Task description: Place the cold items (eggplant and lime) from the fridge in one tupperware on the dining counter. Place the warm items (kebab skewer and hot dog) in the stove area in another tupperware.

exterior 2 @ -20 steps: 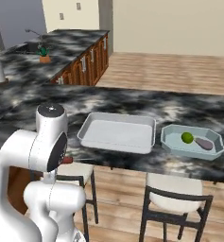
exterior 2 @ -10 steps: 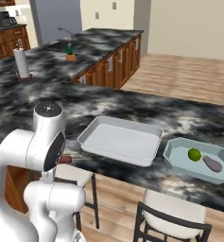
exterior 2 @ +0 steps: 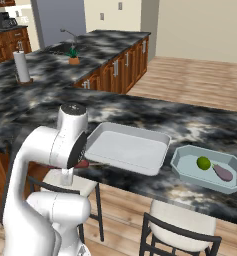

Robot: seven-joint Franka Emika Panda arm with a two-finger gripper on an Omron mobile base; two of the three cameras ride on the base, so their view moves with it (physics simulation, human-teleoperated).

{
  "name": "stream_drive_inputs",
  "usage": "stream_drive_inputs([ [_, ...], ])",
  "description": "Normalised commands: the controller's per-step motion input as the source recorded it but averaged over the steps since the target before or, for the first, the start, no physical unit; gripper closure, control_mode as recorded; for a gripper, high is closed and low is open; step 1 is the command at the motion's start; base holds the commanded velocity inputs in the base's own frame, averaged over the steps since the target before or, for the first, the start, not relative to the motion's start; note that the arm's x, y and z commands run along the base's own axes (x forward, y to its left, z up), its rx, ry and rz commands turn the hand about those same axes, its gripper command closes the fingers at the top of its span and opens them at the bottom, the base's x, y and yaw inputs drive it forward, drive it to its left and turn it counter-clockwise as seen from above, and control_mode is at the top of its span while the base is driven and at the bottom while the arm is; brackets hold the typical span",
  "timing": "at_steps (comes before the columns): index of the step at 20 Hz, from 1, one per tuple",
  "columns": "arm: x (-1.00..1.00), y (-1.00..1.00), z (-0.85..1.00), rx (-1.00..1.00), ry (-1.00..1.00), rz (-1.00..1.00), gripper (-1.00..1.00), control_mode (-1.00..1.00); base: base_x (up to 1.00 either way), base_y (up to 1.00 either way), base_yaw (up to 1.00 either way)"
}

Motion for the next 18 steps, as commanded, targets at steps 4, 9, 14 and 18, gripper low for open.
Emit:
stream_drive_inputs([
  [4, 0.98, 0.06, -0.12, -0.15, 0.29, -0.13, 1.00, -1.00, 0.00, 0.00, 0.00],
  [9, 1.00, -0.10, -0.26, -0.03, 0.22, -0.03, 1.00, -1.00, 0.00, 0.00, 0.00],
  [14, 1.00, -0.37, -0.32, 0.00, 0.23, 0.00, 1.00, -1.00, 0.00, 0.00, 0.00],
  [18, 1.00, -0.55, -0.39, 0.00, 0.22, 0.02, 1.00, -1.00, 0.00, 0.00, 0.00],
])
